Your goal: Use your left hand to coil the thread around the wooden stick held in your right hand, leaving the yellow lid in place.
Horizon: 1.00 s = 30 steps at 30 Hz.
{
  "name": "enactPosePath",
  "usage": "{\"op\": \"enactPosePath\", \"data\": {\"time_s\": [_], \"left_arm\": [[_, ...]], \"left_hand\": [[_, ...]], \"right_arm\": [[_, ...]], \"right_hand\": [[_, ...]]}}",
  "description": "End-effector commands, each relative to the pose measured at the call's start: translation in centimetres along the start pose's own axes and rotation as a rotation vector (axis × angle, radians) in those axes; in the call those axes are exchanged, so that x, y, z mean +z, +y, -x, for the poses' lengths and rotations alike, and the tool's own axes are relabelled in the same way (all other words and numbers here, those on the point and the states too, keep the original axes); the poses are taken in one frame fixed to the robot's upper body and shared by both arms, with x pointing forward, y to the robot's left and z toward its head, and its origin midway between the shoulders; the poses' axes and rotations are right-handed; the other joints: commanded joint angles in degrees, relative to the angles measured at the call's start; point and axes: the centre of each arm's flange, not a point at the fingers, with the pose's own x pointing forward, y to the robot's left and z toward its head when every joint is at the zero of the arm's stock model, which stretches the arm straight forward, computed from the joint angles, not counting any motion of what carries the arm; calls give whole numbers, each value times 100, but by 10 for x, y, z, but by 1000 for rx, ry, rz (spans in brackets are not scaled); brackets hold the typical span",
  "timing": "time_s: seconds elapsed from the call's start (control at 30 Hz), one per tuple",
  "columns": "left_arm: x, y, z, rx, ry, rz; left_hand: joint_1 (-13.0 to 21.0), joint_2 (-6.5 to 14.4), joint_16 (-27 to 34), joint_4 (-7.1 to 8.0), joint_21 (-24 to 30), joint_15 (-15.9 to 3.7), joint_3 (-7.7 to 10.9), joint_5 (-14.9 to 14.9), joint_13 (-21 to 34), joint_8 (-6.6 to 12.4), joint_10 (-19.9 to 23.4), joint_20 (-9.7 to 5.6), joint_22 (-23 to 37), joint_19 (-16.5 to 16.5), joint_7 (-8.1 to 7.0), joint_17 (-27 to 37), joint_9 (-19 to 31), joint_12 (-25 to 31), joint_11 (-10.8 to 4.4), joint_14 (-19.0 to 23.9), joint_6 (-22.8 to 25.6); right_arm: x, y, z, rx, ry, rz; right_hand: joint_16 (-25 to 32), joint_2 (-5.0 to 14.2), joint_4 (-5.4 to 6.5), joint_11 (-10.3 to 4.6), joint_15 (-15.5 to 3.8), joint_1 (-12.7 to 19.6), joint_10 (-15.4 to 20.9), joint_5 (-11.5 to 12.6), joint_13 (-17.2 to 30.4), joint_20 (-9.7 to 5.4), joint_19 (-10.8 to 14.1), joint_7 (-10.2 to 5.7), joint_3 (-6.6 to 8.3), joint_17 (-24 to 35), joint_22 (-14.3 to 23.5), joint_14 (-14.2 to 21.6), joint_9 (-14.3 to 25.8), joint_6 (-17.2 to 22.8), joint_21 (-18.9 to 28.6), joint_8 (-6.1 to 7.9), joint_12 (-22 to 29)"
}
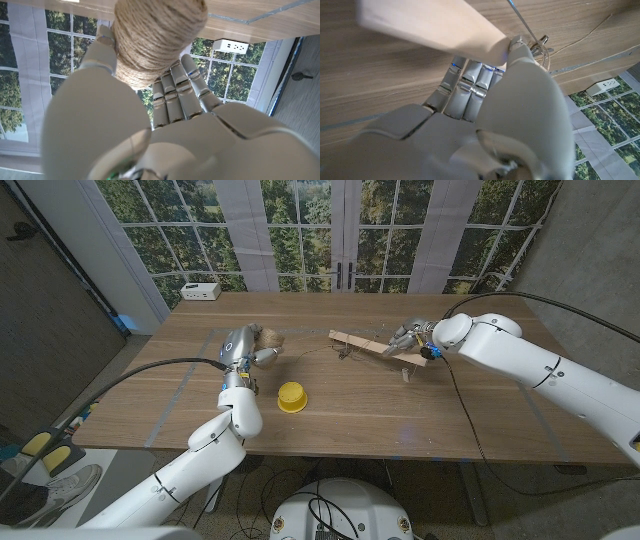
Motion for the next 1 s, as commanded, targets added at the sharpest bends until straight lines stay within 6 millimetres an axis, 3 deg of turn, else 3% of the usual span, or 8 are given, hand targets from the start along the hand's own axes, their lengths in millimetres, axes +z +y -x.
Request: {"op": "enactPosePath", "data": {"time_s": [0.03,0.37,0.47,0.63,0.73,0.83,0.87,1.0], "left_arm": [[-2,-10,3,-7,19,-86],[-4,-20,0,-31,36,-120],[-4,-20,-1,-48,48,-144],[-1,-19,-3,-83,39,-159],[2,-17,-2,-91,44,-166],[4,-15,-1,-81,21,-165],[5,-14,-1,-79,22,-167],[5,-11,0,-67,12,-126]], "left_hand": [[1092,1172,17,251,18,-953,230,21,-42,554,1444,-48,-7,59,-728,-18,195,-34,-1235,37,1386],[1033,1110,-145,274,9,-909,266,37,-252,407,1478,-179,-18,129,-800,-342,103,-186,-1235,98,1305],[1006,1018,-285,258,-7,-902,298,40,-430,219,1357,-245,-25,170,-819,-629,41,-347,-1214,86,1143],[792,706,-501,308,-144,-830,198,36,-733,-252,732,-193,-33,-83,-981,-1189,-50,-782,-1151,-577,625],[526,544,-480,407,-283,-720,23,61,-896,-610,178,-61,-44,-310,-1088,-1401,-96,-1086,-1090,-1107,140],[226,474,-446,539,-440,-465,-190,94,-1025,-927,-474,139,-49,-537,-1132,-1518,-120,-1331,-939,-1573,-313],[83,406,-448,584,-540,-393,-318,111,-1084,-1092,-729,318,-49,-687,-1146,-1576,-133,-1373,-862,-1839,-578],[-322,302,-415,738,-736,-242,-607,146,-1210,-1335,-1322,393,-46,-884,-1270,-1689,-153,-1409,-783,-2237,-1128]], "right_arm": [[1,0,-10,14,62,45],[4,-1,-5,-50,65,76],[5,-2,-2,-76,62,87],[6,-2,2,-112,69,101],[6,-2,3,-120,73,112],[6,-2,5,-129,71,125],[6,-2,6,-133,71,128],[6,-1,8,-152,54,135]], "right_hand": [[-60,804,10,13,-76,703,-45,-31,-46,0,-68,-6,108,-58,11,-158,9,-88,-12,-17,-68],[-547,698,127,24,60,453,-599,-176,-305,159,-151,-40,341,-701,15,-638,-59,-719,-23,-135,-459],[-643,634,161,-19,84,345,-817,-199,-359,186,-162,-53,354,-862,14,-794,-90,-877,-26,-145,-577],[-766,502,208,-8,135,137,-1190,-194,-454,254,-207,-93,347,-1187,14,-1185,-174,-1335,-48,-191,-769],[-799,399,234,15,264,-49,-1655,-148,-488,332,-287,-105,326,-1544,16,-1769,-249,-1774,-84,-185,-924],[-795,341,276,10,324,-217,-1954,-101,-497,395,-385,-60,283,-1738,17,-2168,-294,-2193,-132,-211,-982],[-809,235,284,38,434,-317,-2215,-59,-515,439,-482,-61,223,-1848,14,-2468,-318,-2405,-182,-201,-1043],[-782,87,350,-10,639,-638,-3192,193,-595,551,-872,-105,64,-2205,13,-3586,-394,-3311,-408,-185,-1129]]}}
